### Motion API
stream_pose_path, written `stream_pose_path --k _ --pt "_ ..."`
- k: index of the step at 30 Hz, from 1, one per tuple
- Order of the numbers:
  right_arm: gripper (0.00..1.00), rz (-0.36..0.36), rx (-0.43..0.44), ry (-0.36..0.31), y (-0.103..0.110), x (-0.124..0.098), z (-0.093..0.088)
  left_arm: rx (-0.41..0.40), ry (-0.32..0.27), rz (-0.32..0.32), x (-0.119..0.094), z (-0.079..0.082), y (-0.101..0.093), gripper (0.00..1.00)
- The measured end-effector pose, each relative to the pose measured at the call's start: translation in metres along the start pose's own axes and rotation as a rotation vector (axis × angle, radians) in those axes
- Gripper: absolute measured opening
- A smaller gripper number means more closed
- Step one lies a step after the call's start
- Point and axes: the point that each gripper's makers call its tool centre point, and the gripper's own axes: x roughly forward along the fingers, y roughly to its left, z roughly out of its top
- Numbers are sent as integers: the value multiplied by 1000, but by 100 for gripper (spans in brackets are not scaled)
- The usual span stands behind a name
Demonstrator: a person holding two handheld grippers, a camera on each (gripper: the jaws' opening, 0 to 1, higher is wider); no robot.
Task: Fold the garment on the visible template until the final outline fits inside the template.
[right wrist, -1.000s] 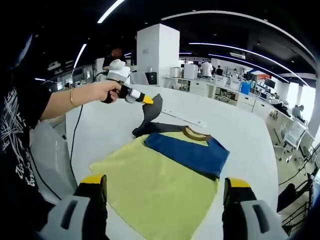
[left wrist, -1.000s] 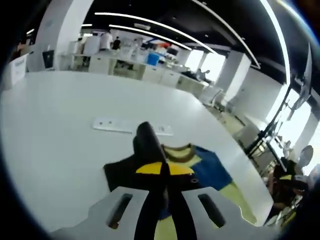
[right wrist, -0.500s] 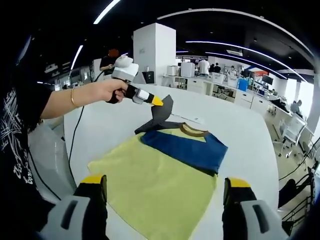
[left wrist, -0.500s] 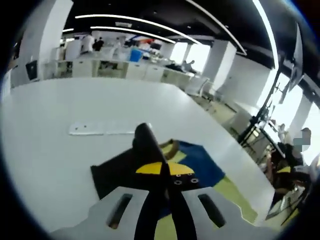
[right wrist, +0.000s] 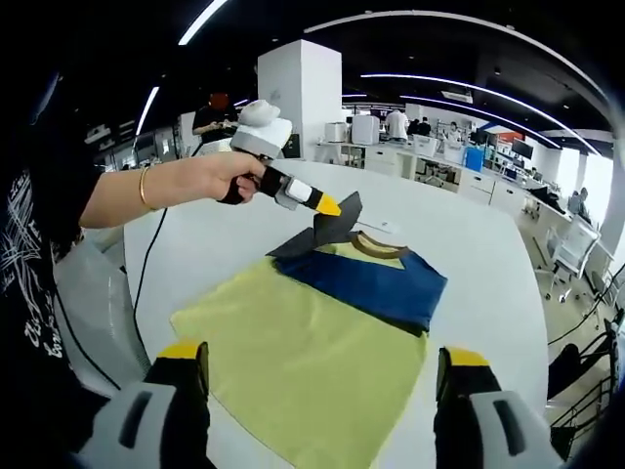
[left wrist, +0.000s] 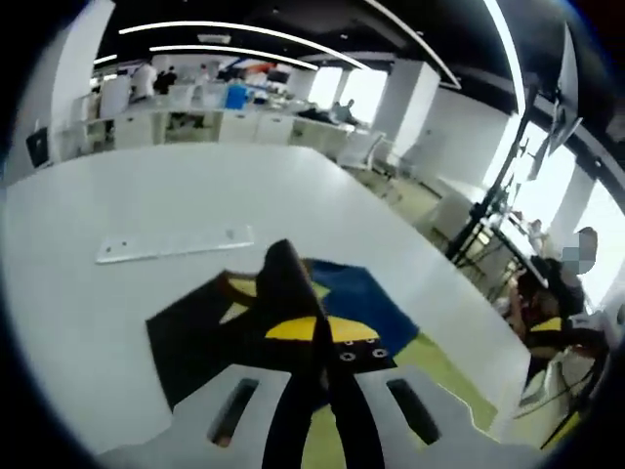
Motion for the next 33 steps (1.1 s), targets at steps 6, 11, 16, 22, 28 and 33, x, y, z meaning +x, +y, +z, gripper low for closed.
stream_pose_path --k 6,11,16,22,28,33 --pt "97 2 4 7 -1 2 -4 31 31 -30 9 -9 -16 0" --pt "97 0 11 13 -2 2 -7 54 45 -49 15 -17 -27 0" --pt "97 -2 11 15 -2 1 -8 69 72 -59 24 -33 -33 0" --pt "97 -2 16 24 -2 1 -12 76 100 -70 38 -52 -35 0" --pt "97 -12 28 25 -5 1 -16 80 101 -110 52 -65 -43 0" --pt "97 -15 41 36 -8 2 -23 75 105 -140 64 -72 -50 0"
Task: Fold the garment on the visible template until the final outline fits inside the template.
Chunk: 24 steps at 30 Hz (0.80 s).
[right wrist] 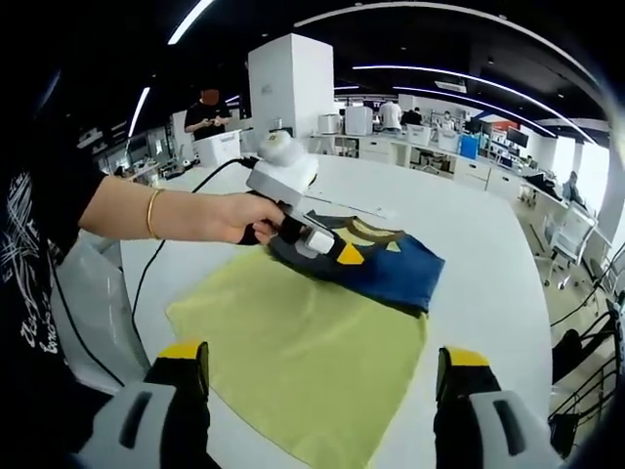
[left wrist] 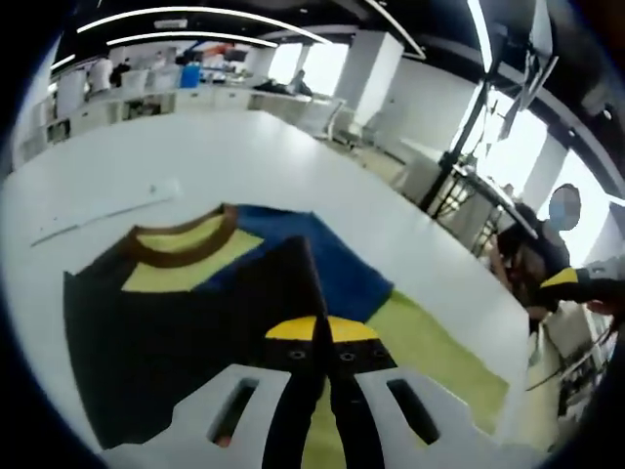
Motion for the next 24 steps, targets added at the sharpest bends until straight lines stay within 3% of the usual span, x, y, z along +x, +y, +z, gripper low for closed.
stream_pose_path --k 16,24 --pt "97 -9 15 12 -7 6 -6 33 47 -5 17 -19 -3 1" --pt "97 -12 16 10 -9 7 -5 64 70 -51 19 -30 -11 11"
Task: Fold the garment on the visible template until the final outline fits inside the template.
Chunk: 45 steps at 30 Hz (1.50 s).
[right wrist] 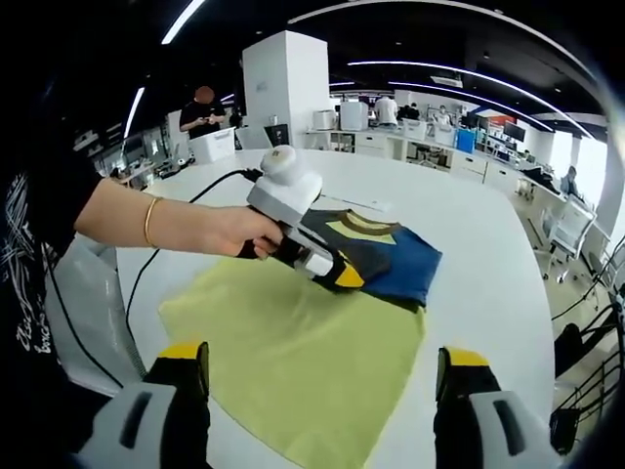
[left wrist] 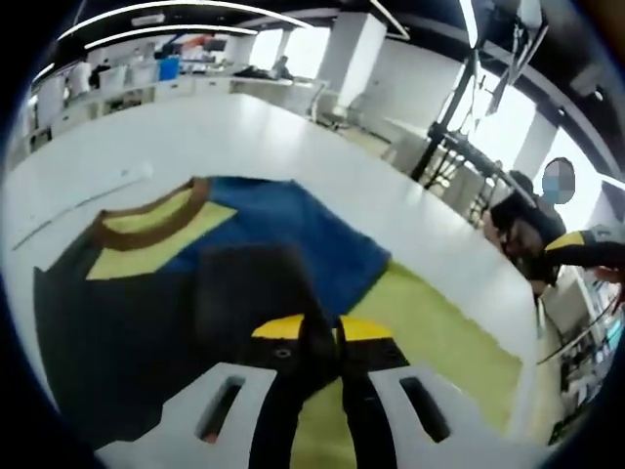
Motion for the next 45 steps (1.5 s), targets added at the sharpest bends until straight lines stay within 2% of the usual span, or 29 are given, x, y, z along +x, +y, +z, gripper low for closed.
stream_pose_path --k 3,6,7,9,10,13,16,19,22,25,27,33,35,45 --pt "97 -5 3 -3 -1 0 1 11 -10 1 -4 2 -1 17" --pt "97 -6 0 0 -2 0 1 71 -61 16 -14 18 -2 20" --pt "96 -7 1 0 -2 0 1 68 -68 24 -17 21 -1 21" --pt "96 -6 6 -3 -1 0 1 19 -89 36 -24 28 4 22" --pt "96 -7 8 -6 -1 0 2 12 -90 64 -28 30 10 22" --pt "97 2 20 -34 0 0 7 56 -89 105 -33 32 22 23" --pt "97 6 22 -42 2 0 9 41 -83 120 -35 30 33 23" --pt "98 14 15 -49 3 1 11 63 -64 186 -39 24 48 25" --pt "99 23 17 -61 5 1 14 85 -44 225 -40 19 59 26" --pt "99 24 13 -60 5 2 13 56 -32 226 -36 12 63 24" --pt "99 20 19 -57 4 2 12 48 1 222 -32 3 62 22" --pt "99 7 29 -51 0 -1 6 7 8 219 -27 -7 62 18" --pt "99 1 35 -51 -2 -2 5 -5 -7 223 -27 -5 63 17" --pt "98 0 35 -44 0 -1 3 -48 -5 225 -28 -6 66 5"
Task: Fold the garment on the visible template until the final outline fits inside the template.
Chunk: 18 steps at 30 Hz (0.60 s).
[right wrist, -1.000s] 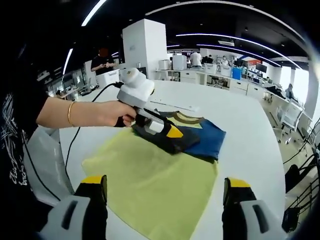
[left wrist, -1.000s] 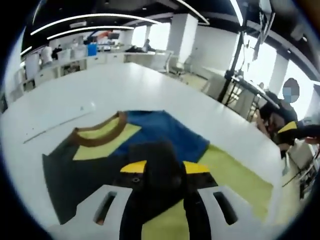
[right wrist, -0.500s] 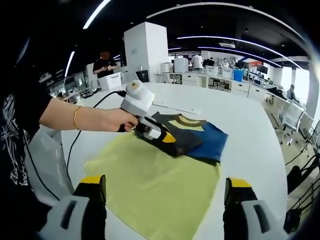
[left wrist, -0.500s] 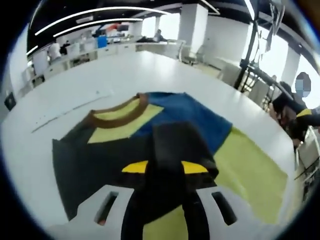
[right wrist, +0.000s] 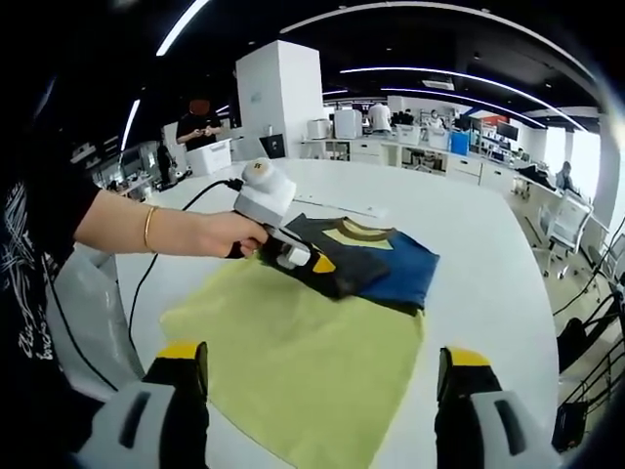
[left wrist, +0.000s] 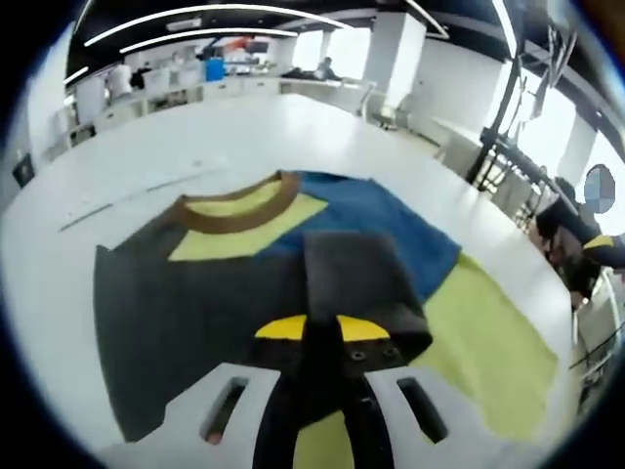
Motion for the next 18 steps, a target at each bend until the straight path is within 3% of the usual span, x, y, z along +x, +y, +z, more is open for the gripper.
stream_pose_path --k 1,9,18 --pt "98 1 -2 0 0 0 0 1 -2 -5 0 1 -1 1" --pt "98 1 -14 -3 2 1 5 18 -26 -49 -7 11 -13 0" --pt "98 -1 -10 -1 4 -2 2 49 -83 -164 -10 30 -55 0"
